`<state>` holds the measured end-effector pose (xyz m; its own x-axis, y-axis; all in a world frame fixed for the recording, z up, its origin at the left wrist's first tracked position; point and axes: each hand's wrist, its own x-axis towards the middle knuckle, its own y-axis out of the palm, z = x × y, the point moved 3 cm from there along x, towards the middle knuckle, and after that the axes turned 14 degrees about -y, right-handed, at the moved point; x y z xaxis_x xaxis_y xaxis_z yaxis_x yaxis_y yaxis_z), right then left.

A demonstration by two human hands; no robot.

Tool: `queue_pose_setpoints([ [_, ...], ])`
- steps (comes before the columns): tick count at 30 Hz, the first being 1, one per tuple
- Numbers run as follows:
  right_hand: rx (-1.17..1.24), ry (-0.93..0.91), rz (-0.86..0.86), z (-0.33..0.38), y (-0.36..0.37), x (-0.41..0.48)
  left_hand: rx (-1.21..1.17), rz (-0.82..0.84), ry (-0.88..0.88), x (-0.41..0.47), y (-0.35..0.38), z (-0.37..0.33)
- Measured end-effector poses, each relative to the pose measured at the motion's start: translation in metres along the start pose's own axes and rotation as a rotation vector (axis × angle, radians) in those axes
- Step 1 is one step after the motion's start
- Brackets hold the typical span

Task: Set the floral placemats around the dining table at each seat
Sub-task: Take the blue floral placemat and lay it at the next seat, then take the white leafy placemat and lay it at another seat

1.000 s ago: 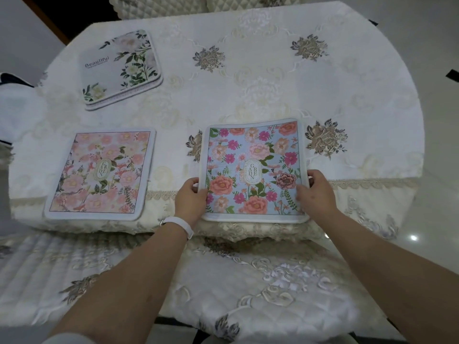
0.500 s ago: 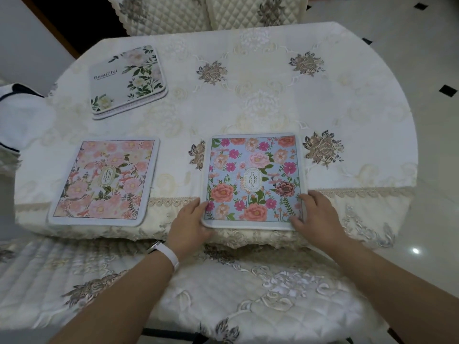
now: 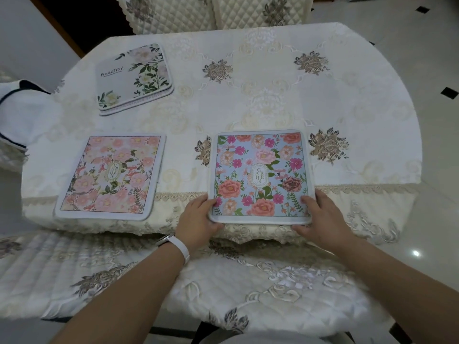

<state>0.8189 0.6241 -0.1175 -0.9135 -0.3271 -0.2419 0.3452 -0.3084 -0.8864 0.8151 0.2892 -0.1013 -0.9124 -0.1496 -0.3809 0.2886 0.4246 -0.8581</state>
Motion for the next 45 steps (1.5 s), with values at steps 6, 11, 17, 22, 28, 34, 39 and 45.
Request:
queue_pose_setpoints([
  [6,0.012,0.013,-0.026,-0.002,-0.005,-0.001,-0.059,0.012,0.008,0.000,-0.001,0.001],
  [11,0.010,0.011,-0.041,-0.002,-0.004,0.000,-0.047,0.000,0.020,0.002,0.002,0.002],
  [17,0.011,0.014,-0.060,-0.002,-0.004,-0.002,-0.015,-0.015,0.019,0.005,0.003,0.003],
  [22,0.022,0.032,-0.050,0.000,-0.006,-0.003,-0.019,0.005,0.015,0.006,0.004,0.006],
  [28,0.058,0.043,-0.028,0.006,-0.013,-0.005,-0.016,-0.002,0.032,0.004,0.004,0.005],
  [34,0.190,0.086,-0.028,0.008,-0.039,-0.010,-0.107,0.044,-0.018,0.003,-0.002,0.003],
  [39,0.210,0.108,-0.107,0.010,-0.064,-0.024,-0.108,-0.027,0.035,-0.005,-0.025,-0.014],
  [45,0.207,0.022,-0.264,0.001,-0.104,-0.032,0.083,-0.233,0.237,-0.030,-0.063,-0.079],
])
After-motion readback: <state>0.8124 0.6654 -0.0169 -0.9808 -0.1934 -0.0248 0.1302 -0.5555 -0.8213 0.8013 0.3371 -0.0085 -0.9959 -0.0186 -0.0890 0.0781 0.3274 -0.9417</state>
